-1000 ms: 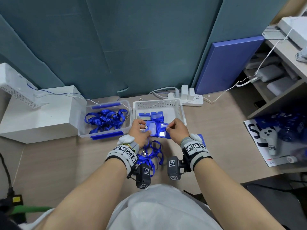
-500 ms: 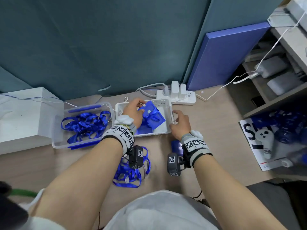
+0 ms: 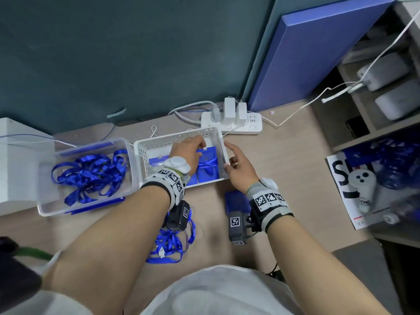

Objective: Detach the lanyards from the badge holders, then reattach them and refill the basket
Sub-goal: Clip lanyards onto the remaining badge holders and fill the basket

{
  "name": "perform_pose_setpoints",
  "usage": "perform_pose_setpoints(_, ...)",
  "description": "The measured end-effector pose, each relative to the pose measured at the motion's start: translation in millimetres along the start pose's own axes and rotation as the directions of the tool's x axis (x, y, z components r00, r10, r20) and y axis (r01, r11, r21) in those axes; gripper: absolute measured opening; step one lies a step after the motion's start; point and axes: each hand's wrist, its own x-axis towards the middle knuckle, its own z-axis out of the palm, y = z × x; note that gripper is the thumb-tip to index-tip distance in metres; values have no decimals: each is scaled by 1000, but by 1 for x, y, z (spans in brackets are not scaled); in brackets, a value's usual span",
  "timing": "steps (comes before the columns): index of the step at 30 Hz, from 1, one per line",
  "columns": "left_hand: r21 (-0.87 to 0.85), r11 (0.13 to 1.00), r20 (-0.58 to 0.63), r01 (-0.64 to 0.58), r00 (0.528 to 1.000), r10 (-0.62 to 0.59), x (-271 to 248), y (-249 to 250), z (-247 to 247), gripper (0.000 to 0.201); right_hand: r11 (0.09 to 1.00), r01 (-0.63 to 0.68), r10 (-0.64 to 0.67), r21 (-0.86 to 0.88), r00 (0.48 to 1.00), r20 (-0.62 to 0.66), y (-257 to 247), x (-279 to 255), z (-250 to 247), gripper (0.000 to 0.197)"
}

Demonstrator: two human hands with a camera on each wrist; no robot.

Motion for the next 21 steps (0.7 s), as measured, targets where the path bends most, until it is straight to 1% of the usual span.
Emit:
perform_pose_setpoints(2,88,996,-5,-10,1000,10,0,-2,1,24,1000,-1,1,8,1000,2,0,-1,1,67)
perform_pose_setpoints(5,240,971,62,-14,998,-1,3,-1,-3,30,1000,-8,8,15,1000,-1,0,-1,0,66)
perform_pose_setpoints(9,338,941,202,-21,978,-51,2,1,-9,55,1000,-18,18,1,1000,9,-1,-1,-1,65)
perform_pose_setpoints(12,344,939,279,-20,957,-82,-5,4,-16,68,999,-41,41,12,999,3,-2,-4,-5,60)
perform_pose_setpoints(13,329,944,269,-13,960,-81,-8,6,-19,70,998,-58,59,27,998,-16,-2,-4,-8,57)
perform_pose_setpoints(15,285,958,185,17,980,-73,-17,10,-23,68,996,-86,87,16,994,-69,1,-6,-15,44)
perform_pose_setpoints(16,244,969,137,40,988,-75,-21,12,-24,64,995,-103,103,5,991,-90,5,-7,-20,36)
perform_pose_setpoints(18,131,990,51,52,997,-60,-35,21,-24,50,989,-134,127,-56,986,-109,14,-16,-30,23)
perform_pose_setpoints(20,-2,999,-19,36,999,-36,-48,34,-22,32,973,-177,160,-147,980,-122,25,-25,-41,20)
perform_pose_setpoints(21,-42,999,-42,23,999,-25,-59,41,-19,24,962,-211,188,-174,972,-139,32,-34,-45,21)
